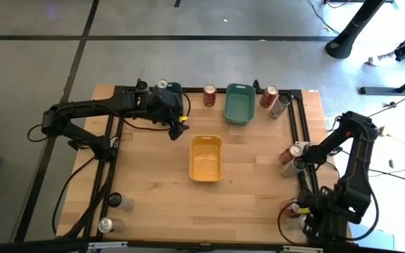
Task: Sort soda cans
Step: Put the right blue soda can into the blue bin
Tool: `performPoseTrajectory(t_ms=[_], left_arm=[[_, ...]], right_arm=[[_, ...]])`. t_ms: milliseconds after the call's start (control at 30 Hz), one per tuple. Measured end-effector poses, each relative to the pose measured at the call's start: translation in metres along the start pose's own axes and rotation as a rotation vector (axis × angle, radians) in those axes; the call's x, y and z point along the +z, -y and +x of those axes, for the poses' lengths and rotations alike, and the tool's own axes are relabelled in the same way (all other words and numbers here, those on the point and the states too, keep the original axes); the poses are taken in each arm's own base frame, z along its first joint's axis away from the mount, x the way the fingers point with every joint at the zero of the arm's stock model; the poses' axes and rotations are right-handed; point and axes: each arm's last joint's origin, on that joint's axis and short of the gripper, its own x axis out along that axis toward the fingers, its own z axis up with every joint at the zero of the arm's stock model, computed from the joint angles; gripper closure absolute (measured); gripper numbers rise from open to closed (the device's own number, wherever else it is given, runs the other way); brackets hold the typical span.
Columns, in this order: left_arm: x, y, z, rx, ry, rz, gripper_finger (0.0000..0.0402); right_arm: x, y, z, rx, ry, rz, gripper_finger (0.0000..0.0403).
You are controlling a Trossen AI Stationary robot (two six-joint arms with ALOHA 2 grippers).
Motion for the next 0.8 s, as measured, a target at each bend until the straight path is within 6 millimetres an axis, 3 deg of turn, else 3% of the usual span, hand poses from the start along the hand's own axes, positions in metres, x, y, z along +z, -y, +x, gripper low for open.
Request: performPoseTrajectory(t_ms=[167,333,667,800], left_arm=[[0.0,0.0,0.0,0.013,0.003,-0.008,0.0082],[0.0,-0.001,0.0,0.015,0.003,-0.011,0.0082],[0.0,-0.001,0.0,0.036,0.009,-0.02,0.0082],[0.0,-0.001,0.0,0.036,0.008,-0.026,0.0082]], right_arm=[[-0.001,-0.008,0.006,0.021,-0.005,-0.027,0.0064],[0.0,-0.009,0.01,0.002,0.0,-0.02,0.0014],[0.001,-0.01,0.011,0.021,0.063,0.001,0.001],[0.003,-0.009,0.017,-0.046,0.087,0.002,0.001]])
